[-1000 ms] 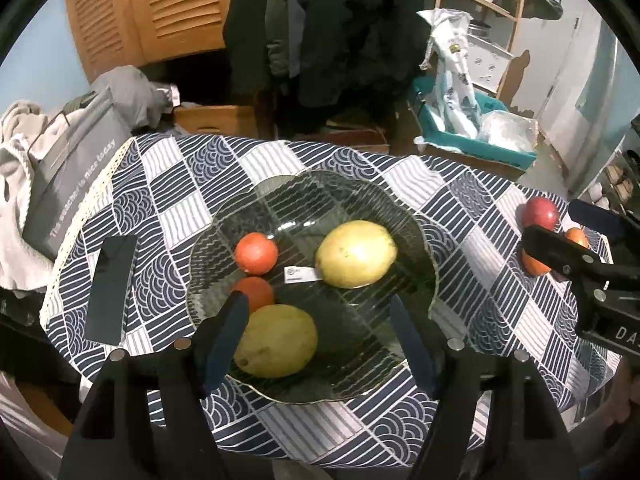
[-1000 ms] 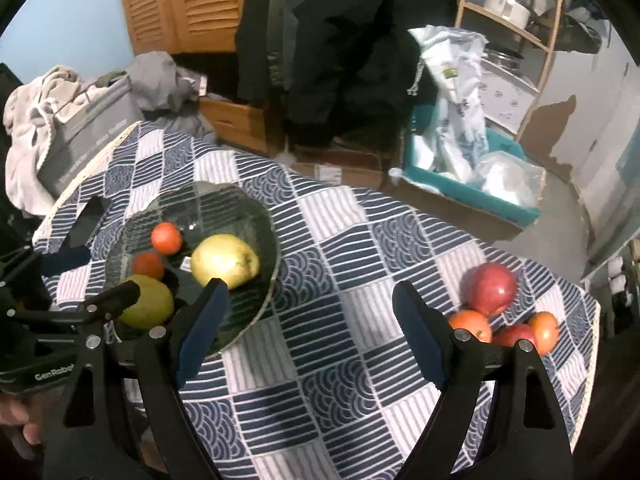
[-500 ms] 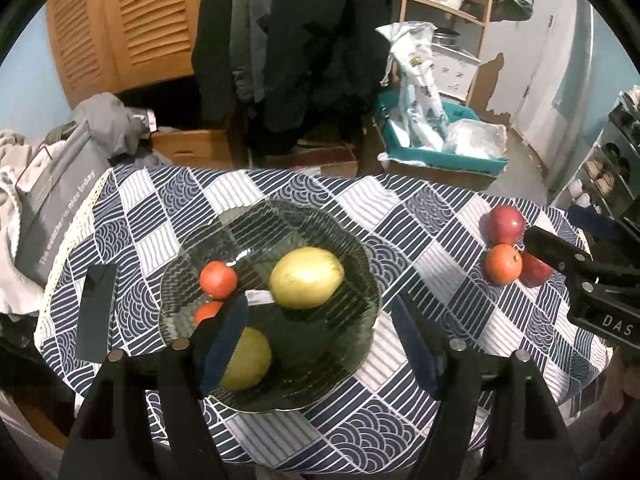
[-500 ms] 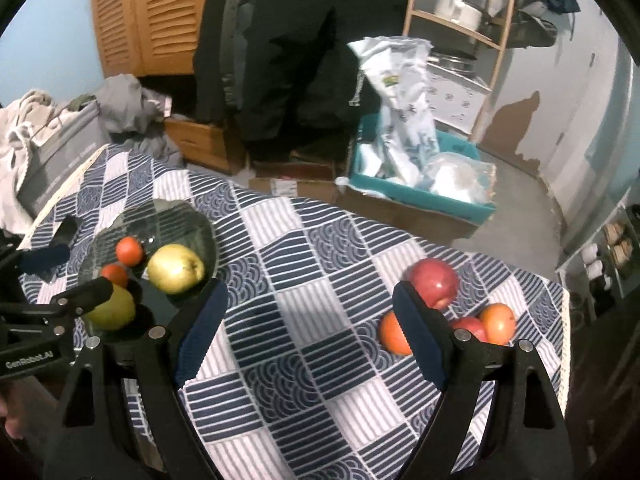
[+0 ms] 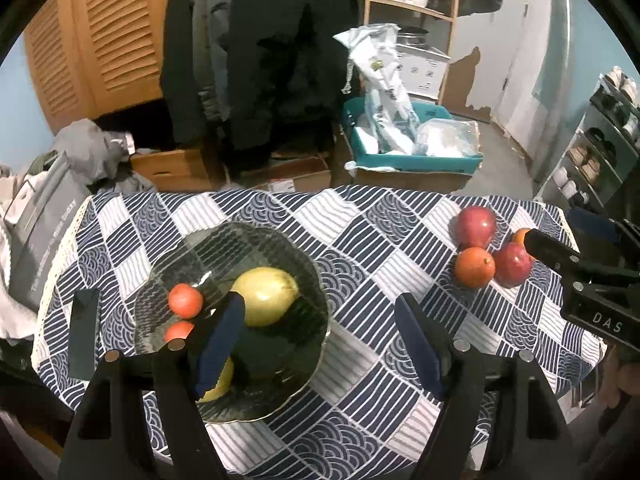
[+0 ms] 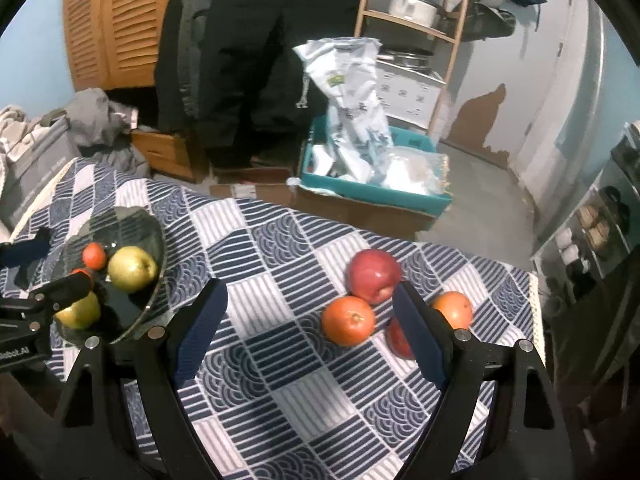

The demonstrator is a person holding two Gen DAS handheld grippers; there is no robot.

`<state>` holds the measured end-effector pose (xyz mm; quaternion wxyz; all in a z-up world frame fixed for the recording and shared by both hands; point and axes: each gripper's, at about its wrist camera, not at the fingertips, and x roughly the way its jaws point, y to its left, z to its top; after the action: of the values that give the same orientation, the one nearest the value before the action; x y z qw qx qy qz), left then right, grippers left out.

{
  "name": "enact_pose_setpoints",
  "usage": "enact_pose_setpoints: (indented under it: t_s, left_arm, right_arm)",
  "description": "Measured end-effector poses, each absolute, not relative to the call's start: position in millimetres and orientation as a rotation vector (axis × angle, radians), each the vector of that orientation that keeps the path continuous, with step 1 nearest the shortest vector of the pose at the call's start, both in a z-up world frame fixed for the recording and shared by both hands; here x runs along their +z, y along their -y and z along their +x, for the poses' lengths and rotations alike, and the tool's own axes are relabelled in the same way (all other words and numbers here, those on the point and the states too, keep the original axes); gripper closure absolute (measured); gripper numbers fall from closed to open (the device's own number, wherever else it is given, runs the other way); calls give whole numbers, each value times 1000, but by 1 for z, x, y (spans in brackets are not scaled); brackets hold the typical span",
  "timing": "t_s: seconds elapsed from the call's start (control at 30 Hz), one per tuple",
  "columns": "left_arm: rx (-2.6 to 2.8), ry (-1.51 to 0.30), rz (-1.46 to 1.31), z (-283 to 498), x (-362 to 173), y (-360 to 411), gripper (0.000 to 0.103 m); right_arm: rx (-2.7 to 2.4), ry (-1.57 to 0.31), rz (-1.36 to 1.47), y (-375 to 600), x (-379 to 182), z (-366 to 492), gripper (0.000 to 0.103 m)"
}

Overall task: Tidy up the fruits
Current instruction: 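Withdraw both grippers from the bowl back toward the remaining fruit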

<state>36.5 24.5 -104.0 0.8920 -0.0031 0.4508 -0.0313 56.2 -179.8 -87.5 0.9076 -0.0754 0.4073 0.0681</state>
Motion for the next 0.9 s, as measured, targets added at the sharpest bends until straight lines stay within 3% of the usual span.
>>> enact_pose_setpoints:
  t_s: [0.9]
  left_arm:
    - [-163, -963, 130, 55, -114, 74, 23]
  right_arm:
    - [-43, -884, -74, 292, -110, 45, 19]
